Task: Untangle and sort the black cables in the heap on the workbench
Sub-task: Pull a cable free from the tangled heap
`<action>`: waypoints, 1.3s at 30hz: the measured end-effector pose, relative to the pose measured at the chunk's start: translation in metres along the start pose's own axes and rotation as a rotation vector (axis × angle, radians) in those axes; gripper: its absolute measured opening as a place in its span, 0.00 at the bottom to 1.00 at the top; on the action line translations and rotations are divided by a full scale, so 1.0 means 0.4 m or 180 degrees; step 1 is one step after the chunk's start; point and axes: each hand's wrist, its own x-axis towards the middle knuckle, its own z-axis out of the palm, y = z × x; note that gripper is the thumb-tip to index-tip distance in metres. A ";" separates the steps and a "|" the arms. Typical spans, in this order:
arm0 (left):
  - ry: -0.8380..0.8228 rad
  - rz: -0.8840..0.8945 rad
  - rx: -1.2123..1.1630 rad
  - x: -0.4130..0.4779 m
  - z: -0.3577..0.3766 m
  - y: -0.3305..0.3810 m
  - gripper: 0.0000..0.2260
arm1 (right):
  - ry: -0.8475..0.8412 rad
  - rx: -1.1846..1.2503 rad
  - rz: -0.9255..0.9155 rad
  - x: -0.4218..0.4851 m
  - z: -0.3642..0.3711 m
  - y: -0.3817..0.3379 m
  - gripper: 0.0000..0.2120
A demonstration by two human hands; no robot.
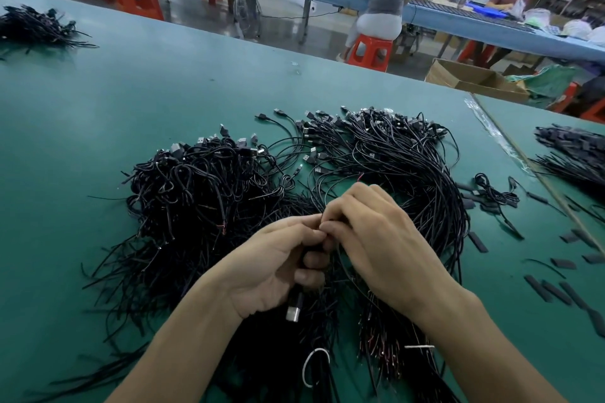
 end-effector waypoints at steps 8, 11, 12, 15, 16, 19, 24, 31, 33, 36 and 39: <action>0.0619 0.1038 0.0204 0.007 0.035 -0.010 0.14 | 0.1001 0.1250 0.0717 -0.008 0.050 -0.015 0.05; 0.0713 0.1183 0.0035 0.003 0.048 -0.007 0.13 | 0.0818 0.2390 0.1027 0.001 0.064 -0.053 0.05; 0.0728 0.1259 -0.0009 0.000 0.050 -0.004 0.12 | 0.0717 0.2513 0.1060 0.000 0.066 -0.062 0.05; 0.0729 0.1693 -0.0256 -0.011 0.047 0.009 0.16 | 0.0418 0.2647 0.1080 0.002 0.069 -0.080 0.07; 0.0709 0.1834 -0.0273 -0.014 0.045 0.013 0.17 | 0.0306 0.2843 0.1090 0.002 0.068 -0.083 0.07; 0.0714 0.2121 0.0268 -0.012 0.027 0.009 0.11 | 0.0113 0.3679 0.1206 0.003 0.061 -0.082 0.08; 0.1140 0.2456 0.2235 -0.001 -0.002 -0.009 0.18 | 0.0253 0.3491 0.1311 0.007 0.039 -0.053 0.08; 0.1822 0.2371 0.2644 0.001 -0.026 0.005 0.19 | 0.0301 0.3380 0.0975 -0.003 0.021 -0.020 0.08; 0.1688 0.2374 0.2718 -0.006 -0.027 0.013 0.14 | 0.0261 0.3296 0.0955 -0.005 0.027 -0.013 0.07; 0.1598 0.2236 0.2649 -0.012 -0.022 0.015 0.10 | 0.0210 0.2905 0.0953 -0.003 0.029 -0.008 0.07; 0.1481 0.2053 0.2361 -0.011 -0.017 0.017 0.07 | 0.0162 0.2696 0.0902 0.001 0.030 -0.001 0.08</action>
